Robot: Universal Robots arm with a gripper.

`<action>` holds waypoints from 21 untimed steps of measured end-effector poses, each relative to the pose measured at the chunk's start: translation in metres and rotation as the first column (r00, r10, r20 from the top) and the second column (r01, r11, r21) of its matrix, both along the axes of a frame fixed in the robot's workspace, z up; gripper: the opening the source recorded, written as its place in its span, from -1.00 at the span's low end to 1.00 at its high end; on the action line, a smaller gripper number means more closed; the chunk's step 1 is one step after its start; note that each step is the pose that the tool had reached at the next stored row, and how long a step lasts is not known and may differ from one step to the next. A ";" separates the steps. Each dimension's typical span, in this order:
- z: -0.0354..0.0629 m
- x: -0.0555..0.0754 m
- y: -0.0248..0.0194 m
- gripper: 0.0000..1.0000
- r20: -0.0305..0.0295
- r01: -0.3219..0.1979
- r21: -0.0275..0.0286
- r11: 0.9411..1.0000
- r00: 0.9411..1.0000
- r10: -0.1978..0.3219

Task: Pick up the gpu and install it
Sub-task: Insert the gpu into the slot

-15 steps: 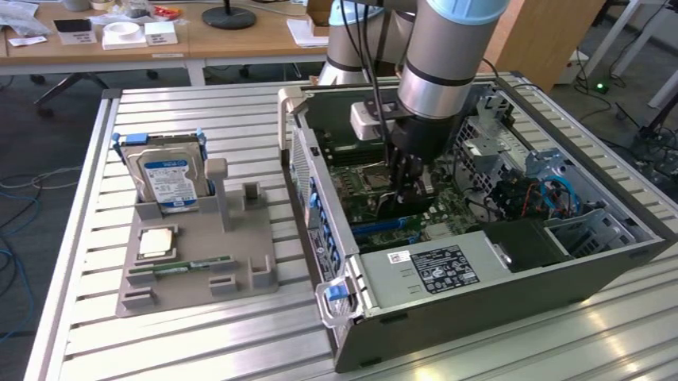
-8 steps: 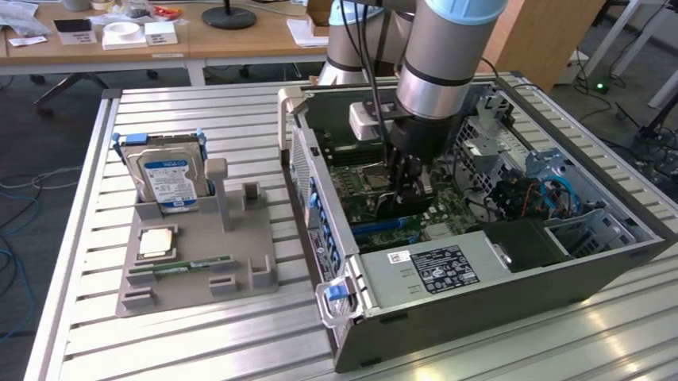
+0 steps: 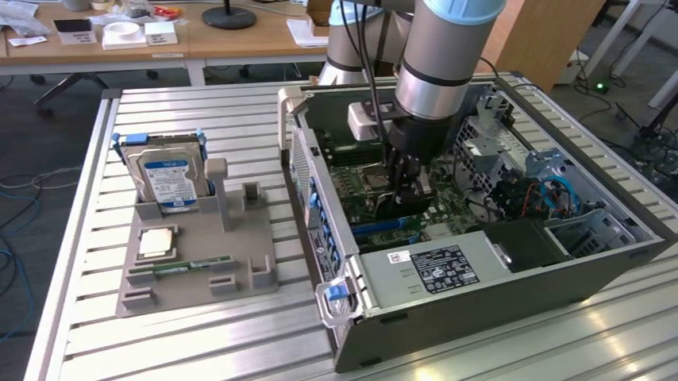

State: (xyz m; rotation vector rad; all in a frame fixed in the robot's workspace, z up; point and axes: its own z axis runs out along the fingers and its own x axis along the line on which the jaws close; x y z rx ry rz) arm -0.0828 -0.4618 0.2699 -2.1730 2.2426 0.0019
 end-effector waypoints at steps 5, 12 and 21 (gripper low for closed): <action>-0.0005 -0.001 0.0009 -0.47 0.000 0.000 0.000 1.000 1.000 0.000; -0.0013 -0.002 0.0013 -0.47 0.000 0.000 0.000 1.000 1.000 0.000; -0.0078 -0.003 0.0013 -0.47 0.000 0.000 0.000 1.000 1.000 0.000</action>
